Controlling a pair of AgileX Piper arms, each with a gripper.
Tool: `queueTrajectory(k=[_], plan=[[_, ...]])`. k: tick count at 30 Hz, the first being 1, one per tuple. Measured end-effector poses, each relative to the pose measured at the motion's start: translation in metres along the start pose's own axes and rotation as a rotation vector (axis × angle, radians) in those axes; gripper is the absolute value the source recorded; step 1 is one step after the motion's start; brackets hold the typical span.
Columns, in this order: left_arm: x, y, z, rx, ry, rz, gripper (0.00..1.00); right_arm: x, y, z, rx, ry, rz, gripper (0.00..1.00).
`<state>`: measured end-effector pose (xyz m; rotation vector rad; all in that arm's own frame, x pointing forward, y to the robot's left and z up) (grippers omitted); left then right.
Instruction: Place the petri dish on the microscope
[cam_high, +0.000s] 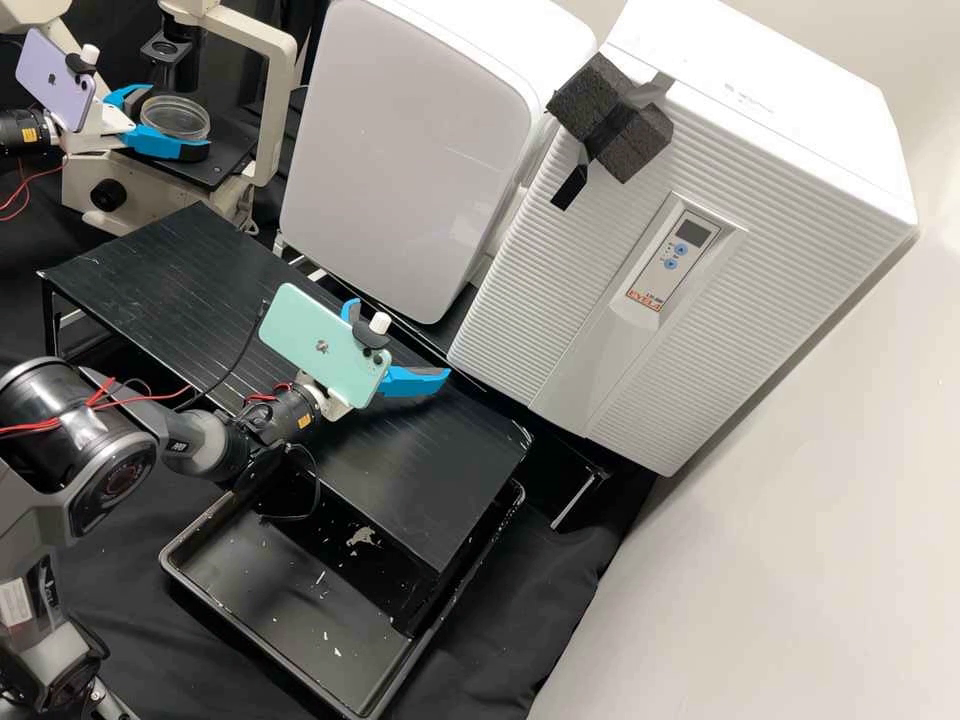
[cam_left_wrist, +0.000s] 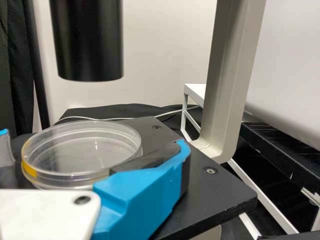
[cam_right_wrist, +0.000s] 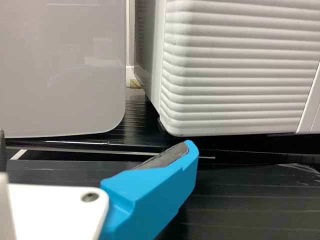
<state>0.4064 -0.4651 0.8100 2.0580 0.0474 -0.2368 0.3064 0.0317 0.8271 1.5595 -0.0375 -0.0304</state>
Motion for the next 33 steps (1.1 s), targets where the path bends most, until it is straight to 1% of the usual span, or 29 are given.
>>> queueTrajectory(k=[3, 5, 7, 8, 11, 13, 17, 19, 21, 22, 23, 24, 26, 30, 31, 33], plan=[[-0.002, -0.003, -0.001, 0.002, 0.003, -0.01, 1.0, 0.0, 0.0, 0.0, 0.0, 0.0, 0.0, 1.0], [-0.006, -0.005, 0.002, 0.018, -0.003, -0.01, 1.0, 0.0, 0.0, 0.0, 0.0, 0.0, 0.0, 1.0], [-0.012, -0.007, 0.003, 0.017, -0.002, -0.019, 1.0, 0.0, 0.0, 0.0, 0.0, 0.0, 0.0, 1.0], [-0.015, -0.006, 0.004, 0.017, -0.002, -0.013, 1.0, 0.0, 0.0, 0.0, 0.0, 0.0, 0.0, 1.0], [-0.028, -0.007, 0.005, 0.022, 0.003, -0.009, 1.0, 0.0, 0.0, 0.0, 0.0, 0.0, 0.0, 1.0], [-0.037, -0.008, 0.006, 0.017, 0.009, -0.012, 1.0, 0.0, 0.0, 0.0, 0.0, 0.0, 0.0, 1.0], [-0.06, -0.009, 0.007, 0.018, 0.041, -0.002, 1.0, 0.0, 0.0, 0.0, 0.0, 0.0, 0.0, 1.0], [-0.071, -0.009, 0.006, 0.026, 0.068, 0.002, 1.0, 0.0, 0.0, 0.0, 0.0, 0.0, 0.0, 1.0], [-0.088, -0.011, 0.008, 0.037, 0.104, 0.005, 1.0, 0.0, 0.0, 0.0, 0.0, 0.0, 0.0, 1.0], [-0.093, -0.012, 0.009, 0.034, 0.119, 0.013, 1.0, 0.0, 0.0, 0.0, 0.0, 0.0, 0.0, 1.0], [-0.099, -0.013, 0.011, 0.04, 0.129, 0.024, 1.0, 0.0, 0.0, 0.0, 0.0, 0.0, 0.0, 1.0], [-0.104, -0.014, 0.013, 0.048, 0.13, 0.033, 1.0, 0.0, 0.0, 0.0, 0.0, 0.0, 0.0, 1.0], [-0.114, -0.016, 0.019, 0.074, 0.126, 0.067, 1.0, 0.0, 0.0, 0.0, 0.0, 0.0, 0.0, 1.0], [-0.132, -0.021, 0.025, 0.098, 0.09, 0.162, 1.0, 0.0, 0.0, 0.0, 0.0, 0.0, 0.0, 1.0], [-0.138, -0.022, 0.026, 0.092, 0.077, 0.193, 1.0, 0.0, 0.0, 0.0, 0.0, 0.0, 0.0, 1.0], [-0.143, -0.024, 0.025, 0.068, 0.071, 0.215, 1.0, 0.0, 0.0, 0.0, 0.0, 0.0, 0.0, 1.0]])
